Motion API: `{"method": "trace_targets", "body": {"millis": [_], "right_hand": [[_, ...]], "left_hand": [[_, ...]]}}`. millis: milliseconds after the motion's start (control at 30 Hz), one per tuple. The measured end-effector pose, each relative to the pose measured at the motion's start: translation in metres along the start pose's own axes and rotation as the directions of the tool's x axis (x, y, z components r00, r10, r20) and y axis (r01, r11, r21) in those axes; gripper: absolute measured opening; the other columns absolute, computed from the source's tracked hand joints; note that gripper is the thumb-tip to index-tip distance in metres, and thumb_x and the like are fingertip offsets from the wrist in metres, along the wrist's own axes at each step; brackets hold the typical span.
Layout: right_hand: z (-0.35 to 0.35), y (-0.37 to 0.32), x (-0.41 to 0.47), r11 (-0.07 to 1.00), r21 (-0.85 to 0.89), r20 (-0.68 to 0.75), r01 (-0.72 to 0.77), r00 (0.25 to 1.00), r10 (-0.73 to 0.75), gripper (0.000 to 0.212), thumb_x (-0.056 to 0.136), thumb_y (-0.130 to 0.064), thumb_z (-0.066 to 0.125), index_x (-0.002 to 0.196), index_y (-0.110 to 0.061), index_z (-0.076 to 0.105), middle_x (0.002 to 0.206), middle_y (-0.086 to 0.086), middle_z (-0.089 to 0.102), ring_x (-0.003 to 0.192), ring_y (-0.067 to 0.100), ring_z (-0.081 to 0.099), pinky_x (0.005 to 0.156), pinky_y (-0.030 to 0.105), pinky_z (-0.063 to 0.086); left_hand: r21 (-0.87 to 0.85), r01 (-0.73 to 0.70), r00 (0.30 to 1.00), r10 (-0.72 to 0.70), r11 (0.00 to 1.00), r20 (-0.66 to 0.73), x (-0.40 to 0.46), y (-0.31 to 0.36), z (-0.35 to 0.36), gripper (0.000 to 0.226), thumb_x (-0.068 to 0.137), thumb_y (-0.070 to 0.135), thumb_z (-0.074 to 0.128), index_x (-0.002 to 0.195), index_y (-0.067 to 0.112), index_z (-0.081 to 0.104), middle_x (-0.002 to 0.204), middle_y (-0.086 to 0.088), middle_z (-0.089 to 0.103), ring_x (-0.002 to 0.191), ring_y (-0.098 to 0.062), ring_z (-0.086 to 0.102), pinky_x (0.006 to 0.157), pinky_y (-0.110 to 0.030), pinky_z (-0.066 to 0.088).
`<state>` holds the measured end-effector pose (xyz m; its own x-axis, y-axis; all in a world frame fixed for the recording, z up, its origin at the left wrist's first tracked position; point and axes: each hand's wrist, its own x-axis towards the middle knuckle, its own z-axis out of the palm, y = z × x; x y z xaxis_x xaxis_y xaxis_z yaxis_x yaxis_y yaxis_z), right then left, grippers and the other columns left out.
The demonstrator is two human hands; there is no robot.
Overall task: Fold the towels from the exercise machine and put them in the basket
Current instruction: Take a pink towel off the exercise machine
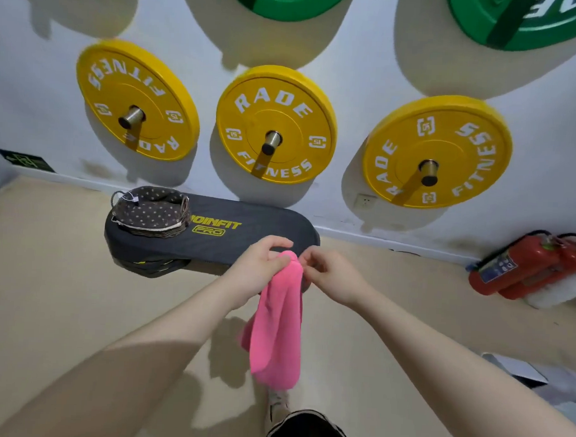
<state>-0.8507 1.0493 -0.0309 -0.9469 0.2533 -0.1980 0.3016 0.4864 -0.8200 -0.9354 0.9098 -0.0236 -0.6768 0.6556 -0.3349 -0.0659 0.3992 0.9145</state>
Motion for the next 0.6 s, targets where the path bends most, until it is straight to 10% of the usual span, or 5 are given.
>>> {"method": "trace_targets", "body": {"millis": [167,333,600], "right_hand": [[-0.016,-0.011,0.099,0.994,-0.070,0.035,0.085,0.996,-0.083,0.026,0.086,-0.011,0.056,0.076,-0.035,0.053,0.078,-0.006,0.064,0.072,0.016,0.063,0.066,0.023,0.048],[-0.019,-0.008,0.166,0.995,-0.074,0.107,0.065,0.993,-0.057,0.012,0.082,-0.012,0.064,0.086,-0.023,0.061,0.080,-0.012,0.062,0.070,-0.001,0.057,0.060,0.007,0.041],[0.005,-0.005,0.249,0.971,-0.195,-0.252,-0.136,0.964,0.085,0.014,0.088,-0.016,0.052,0.101,-0.010,0.055,0.080,0.003,0.058,0.075,0.025,0.054,0.066,0.033,0.039]], "left_hand": [[-0.001,0.001,1.000,-0.001,1.000,-0.005,0.074,0.021,-0.050,0.018,0.086,0.010,0.059,0.092,0.026,0.062,0.080,0.004,0.066,0.063,-0.001,0.059,0.054,-0.013,0.044],[0.006,0.047,0.995,-0.047,0.999,0.091,0.130,0.022,-0.084,0.028,0.083,-0.003,0.054,0.093,0.020,0.065,0.087,-0.008,0.071,0.077,-0.019,0.062,0.066,-0.028,0.048],[0.098,0.058,0.968,-0.080,0.994,0.237,0.220,0.020,-0.137,0.026,0.069,0.015,0.059,0.087,0.034,0.061,0.083,-0.004,0.071,0.071,-0.016,0.061,0.069,-0.027,0.047]]}}
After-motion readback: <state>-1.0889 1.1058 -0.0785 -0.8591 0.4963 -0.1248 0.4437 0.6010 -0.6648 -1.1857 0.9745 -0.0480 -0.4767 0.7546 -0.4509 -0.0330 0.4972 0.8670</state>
